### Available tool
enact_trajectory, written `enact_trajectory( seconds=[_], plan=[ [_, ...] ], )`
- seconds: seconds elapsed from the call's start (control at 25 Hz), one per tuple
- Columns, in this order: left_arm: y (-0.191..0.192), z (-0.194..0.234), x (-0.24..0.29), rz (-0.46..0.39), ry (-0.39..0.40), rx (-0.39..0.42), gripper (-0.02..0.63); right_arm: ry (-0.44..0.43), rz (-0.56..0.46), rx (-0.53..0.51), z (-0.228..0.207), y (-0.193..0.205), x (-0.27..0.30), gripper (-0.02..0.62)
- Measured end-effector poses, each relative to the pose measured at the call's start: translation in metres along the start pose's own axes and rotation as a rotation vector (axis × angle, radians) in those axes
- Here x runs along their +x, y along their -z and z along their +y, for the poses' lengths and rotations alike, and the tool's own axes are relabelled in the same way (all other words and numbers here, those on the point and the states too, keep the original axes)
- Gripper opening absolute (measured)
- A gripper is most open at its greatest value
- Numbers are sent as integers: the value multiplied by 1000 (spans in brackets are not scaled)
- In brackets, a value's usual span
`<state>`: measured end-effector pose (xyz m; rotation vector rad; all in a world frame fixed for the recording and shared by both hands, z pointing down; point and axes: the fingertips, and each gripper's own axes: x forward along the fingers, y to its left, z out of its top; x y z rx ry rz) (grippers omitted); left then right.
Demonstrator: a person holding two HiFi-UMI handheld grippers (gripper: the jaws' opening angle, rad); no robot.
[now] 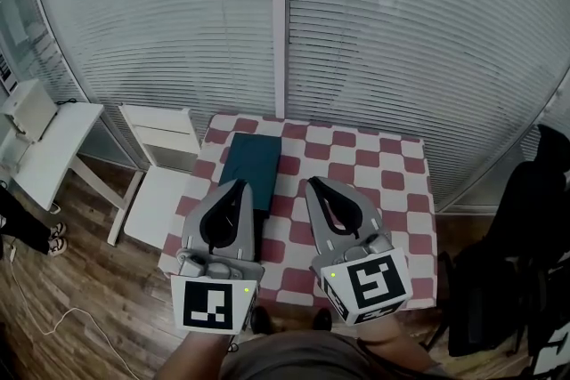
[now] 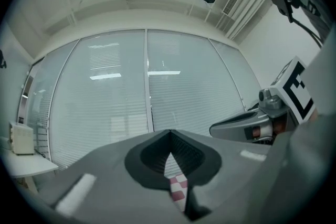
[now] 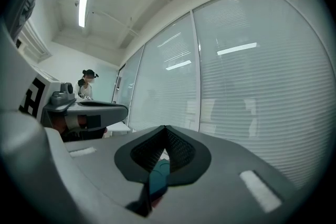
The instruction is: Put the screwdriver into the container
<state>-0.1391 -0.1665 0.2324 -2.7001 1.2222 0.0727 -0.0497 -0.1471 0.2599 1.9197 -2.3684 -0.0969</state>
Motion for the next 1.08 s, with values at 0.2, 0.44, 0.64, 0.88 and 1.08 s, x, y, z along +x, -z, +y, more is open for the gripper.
enact_trajectory(
  seconds=[0.2, 0.44, 0.64, 0.88, 1.08],
  plan=[
    [2, -5, 2, -2, -3, 2, 0, -6, -8, -8, -4, 1, -3, 23],
    [2, -8, 3, 0, -3, 6, 0, -8, -17, -12, -5, -2, -5, 23],
    [3, -8, 5, -1, -4, 9, 0, -13, -15, -9, -6, 1, -5, 23],
    [5, -11, 6, 9, 0, 15, 0, -14, -12, 0, -8, 4, -7, 25],
    [6, -15, 6, 13, 4, 15, 0, -11, -15, 2, -10, 5, -9, 23]
  ],
)
